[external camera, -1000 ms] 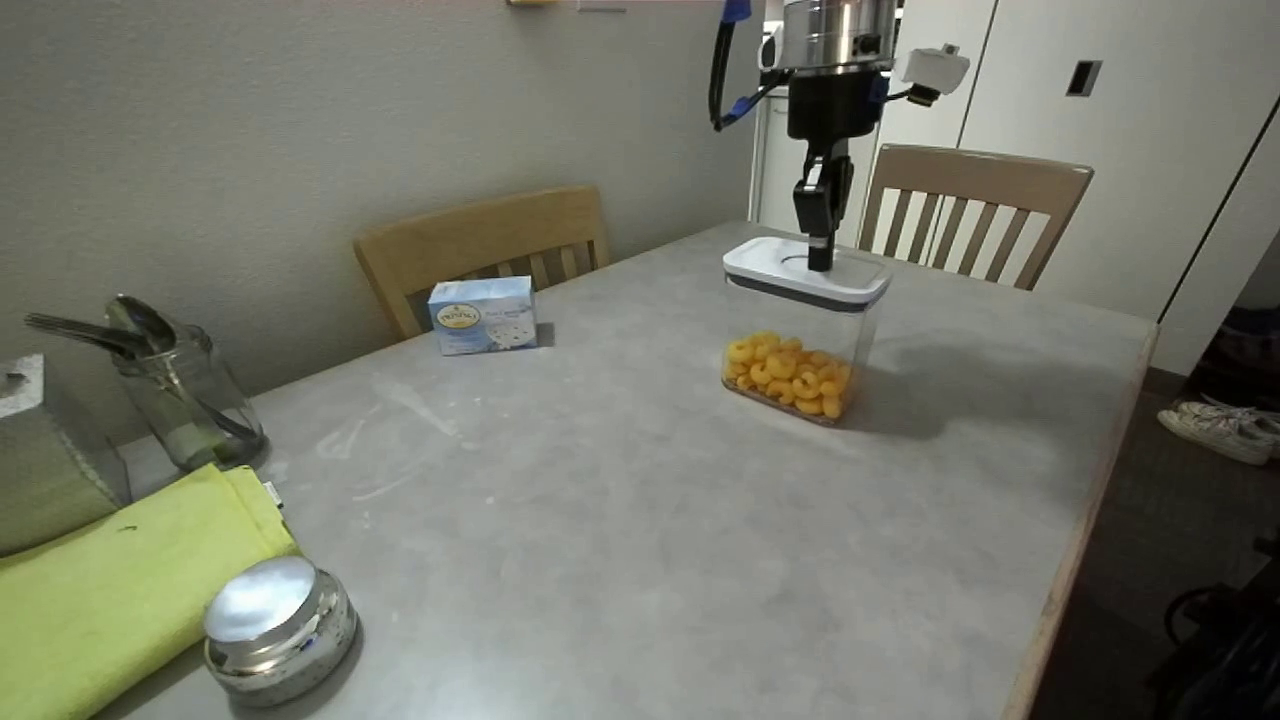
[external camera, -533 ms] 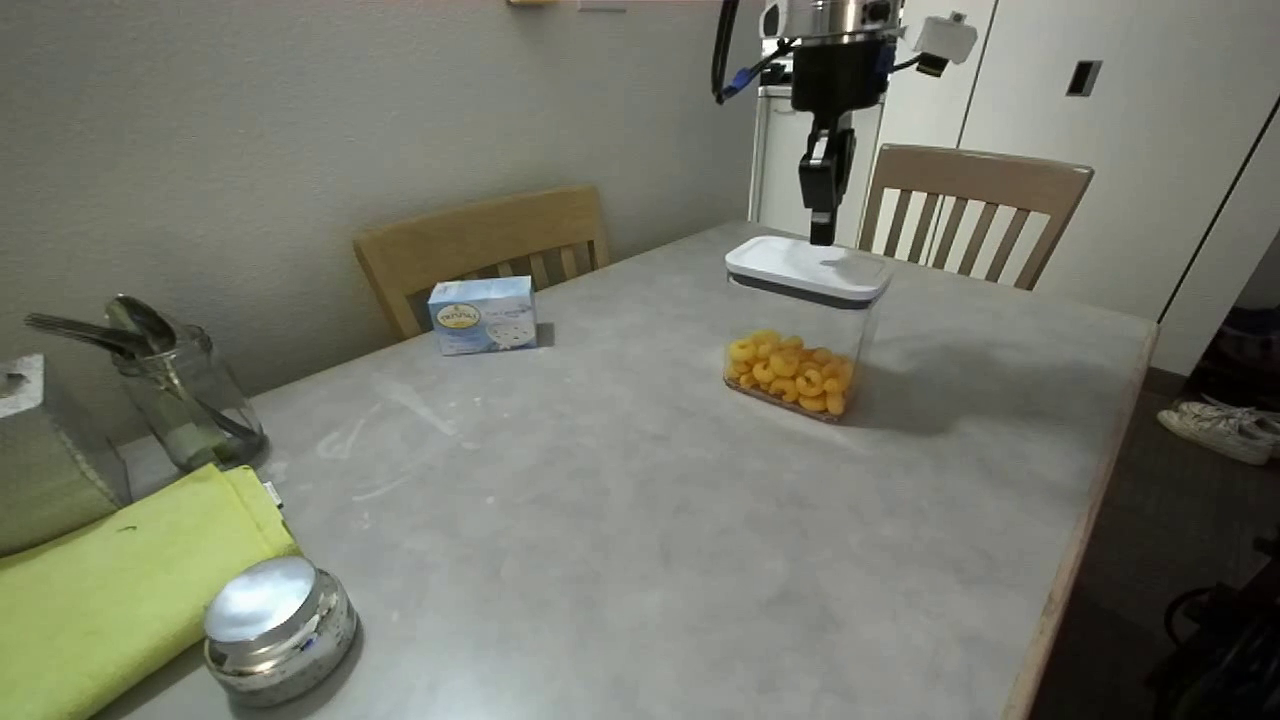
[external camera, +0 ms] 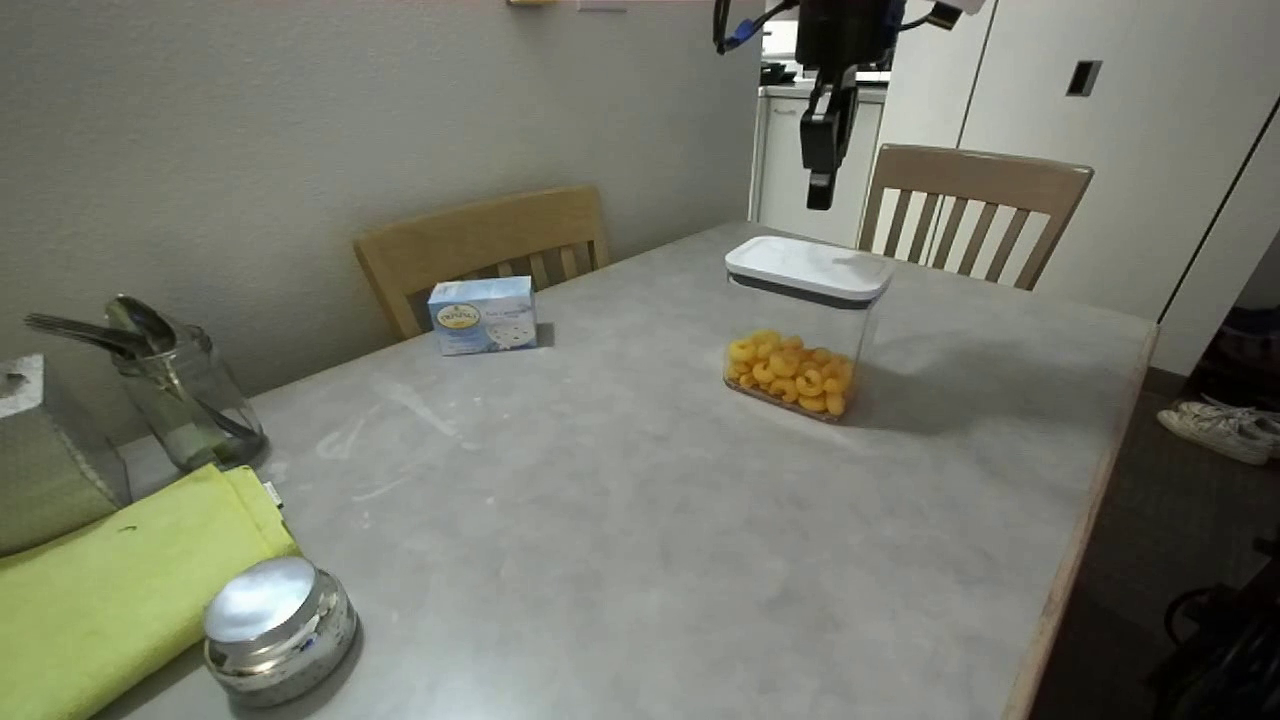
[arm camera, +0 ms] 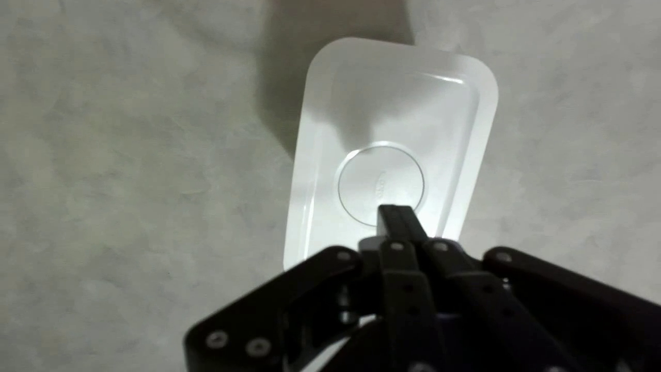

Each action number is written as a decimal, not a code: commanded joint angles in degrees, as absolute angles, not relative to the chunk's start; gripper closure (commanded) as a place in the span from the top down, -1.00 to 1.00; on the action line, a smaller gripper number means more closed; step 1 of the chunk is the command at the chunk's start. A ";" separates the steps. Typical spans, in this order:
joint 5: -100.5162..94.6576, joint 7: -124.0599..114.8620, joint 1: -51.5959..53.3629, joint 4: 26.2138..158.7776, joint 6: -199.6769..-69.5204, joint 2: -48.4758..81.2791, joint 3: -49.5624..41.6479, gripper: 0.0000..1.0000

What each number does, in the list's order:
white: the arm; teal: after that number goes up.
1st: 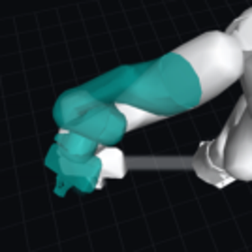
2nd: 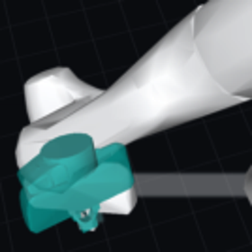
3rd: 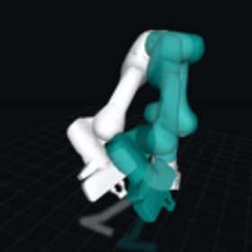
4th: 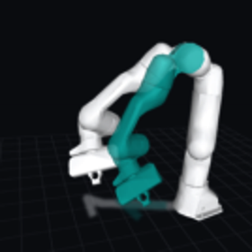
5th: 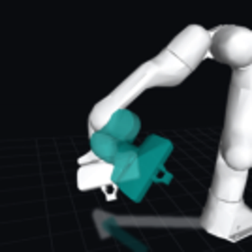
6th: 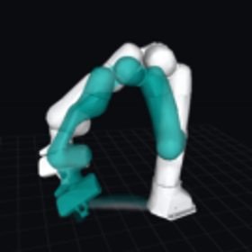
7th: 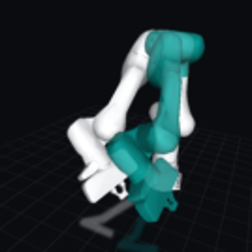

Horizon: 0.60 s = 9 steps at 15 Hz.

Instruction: Place the white lid on top of the food container

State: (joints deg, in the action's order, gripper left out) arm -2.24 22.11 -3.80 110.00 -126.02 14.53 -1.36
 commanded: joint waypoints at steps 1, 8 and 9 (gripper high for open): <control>-0.96 24.06 -4.89 111.19 -125.26 13.18 -0.84 -0.35; -0.44 24.00 -5.02 111.20 -125.11 13.23 -0.87 0.64; -0.36 23.99 -5.04 111.21 -125.12 13.22 -0.87 0.79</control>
State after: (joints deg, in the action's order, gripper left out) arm -1.62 22.12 -3.95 110.00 -125.78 14.47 -1.36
